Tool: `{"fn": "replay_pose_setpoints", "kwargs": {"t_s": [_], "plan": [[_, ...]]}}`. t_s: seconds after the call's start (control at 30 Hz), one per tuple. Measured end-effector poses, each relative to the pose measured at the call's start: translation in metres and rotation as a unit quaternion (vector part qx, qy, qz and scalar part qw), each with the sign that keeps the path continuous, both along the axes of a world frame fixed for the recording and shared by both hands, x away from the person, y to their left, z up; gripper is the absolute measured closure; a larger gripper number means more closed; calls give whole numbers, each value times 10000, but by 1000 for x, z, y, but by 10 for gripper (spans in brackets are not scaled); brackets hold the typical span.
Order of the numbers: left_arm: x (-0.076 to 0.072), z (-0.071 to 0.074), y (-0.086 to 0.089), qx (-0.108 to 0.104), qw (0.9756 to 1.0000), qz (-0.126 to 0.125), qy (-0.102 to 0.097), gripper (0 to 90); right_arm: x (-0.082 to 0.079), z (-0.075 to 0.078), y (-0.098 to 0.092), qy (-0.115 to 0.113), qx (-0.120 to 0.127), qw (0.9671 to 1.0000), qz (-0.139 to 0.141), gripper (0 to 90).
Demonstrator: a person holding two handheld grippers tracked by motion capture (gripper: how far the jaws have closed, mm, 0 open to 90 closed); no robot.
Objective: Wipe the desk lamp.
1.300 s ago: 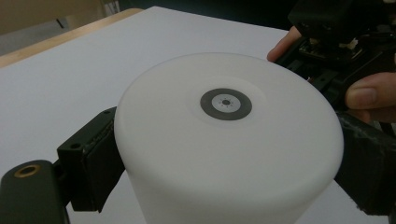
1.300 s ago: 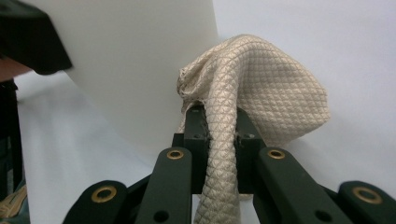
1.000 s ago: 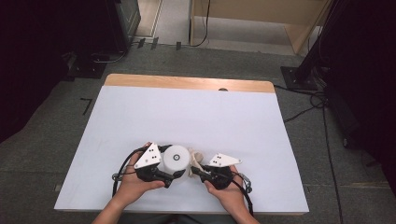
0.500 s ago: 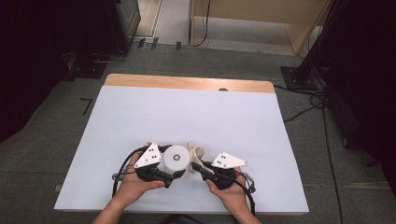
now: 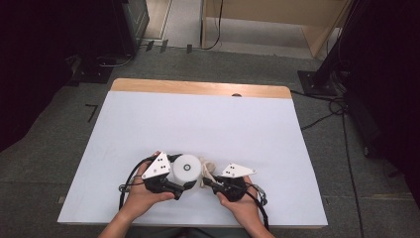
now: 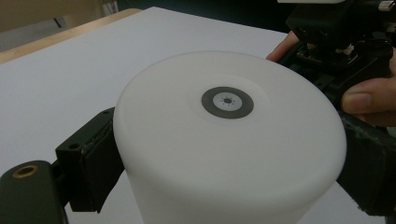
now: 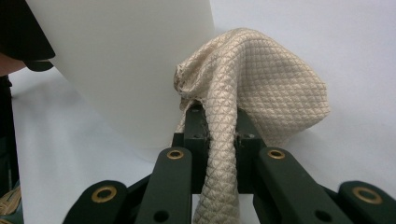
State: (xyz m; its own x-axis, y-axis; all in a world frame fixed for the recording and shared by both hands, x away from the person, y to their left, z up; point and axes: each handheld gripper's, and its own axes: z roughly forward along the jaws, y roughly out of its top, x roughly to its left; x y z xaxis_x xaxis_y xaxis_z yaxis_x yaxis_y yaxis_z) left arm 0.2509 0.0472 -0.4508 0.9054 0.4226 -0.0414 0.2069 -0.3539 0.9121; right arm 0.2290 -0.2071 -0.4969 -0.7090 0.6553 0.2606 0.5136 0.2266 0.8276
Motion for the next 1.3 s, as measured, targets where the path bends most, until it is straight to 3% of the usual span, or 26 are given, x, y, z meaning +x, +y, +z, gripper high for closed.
{"fn": "replay_pose_setpoints", "kwargs": {"t_s": [0.17, 0.33, 0.37, 0.4, 0.43, 0.53, 0.73, 0.83, 1.1, 1.23, 1.3], "plan": [[-5, 2, -2, 153, 9997, 184, -69, 76, 0, 0, 0, -4, -18, 10000, 2, 806], [-14, 3, -6, 287, 9984, 487, 94, 13, -1, 1, 0, -29, -38, 10000, -6, 806], [-19, 3, -8, 401, 9968, 688, 120, 10, -1, 1, 0, -58, -61, 10000, -2, 806], [-19, 3, -8, 401, 9968, 688, 120, 10, -1, 1, 0, -59, -65, 10000, -5, 806], [-22, 3, -10, 489, 9947, 894, 167, 11, -1, 1, -1, -55, -57, 10000, -11, 806], [-22, 3, -12, 373, 9923, 1145, 286, 20, -2, 1, 0, -77, -70, 9999, -15, 807], [-25, 2, -16, 314, 9906, 1313, 238, 70, -2, 1, 1, -102, -75, 9999, -12, 807], [-25, 1, -16, 318, 9907, 1304, 205, 74, -2, 2, 2, -141, -87, 9999, -29, 807], [-19, 2, -10, 372, 9951, 916, 63, 85, -5, 6, 1, -247, -32, 9997, 4, 807], [-15, 1, -7, 340, 9971, 674, -11, 86, -7, 10, 0, -325, 18, 9995, 25, 807], [-12, 1, -6, 358, 9984, 435, -84, 86, -7, 15, -2, -398, 94, 9992, 10, 807]]}}
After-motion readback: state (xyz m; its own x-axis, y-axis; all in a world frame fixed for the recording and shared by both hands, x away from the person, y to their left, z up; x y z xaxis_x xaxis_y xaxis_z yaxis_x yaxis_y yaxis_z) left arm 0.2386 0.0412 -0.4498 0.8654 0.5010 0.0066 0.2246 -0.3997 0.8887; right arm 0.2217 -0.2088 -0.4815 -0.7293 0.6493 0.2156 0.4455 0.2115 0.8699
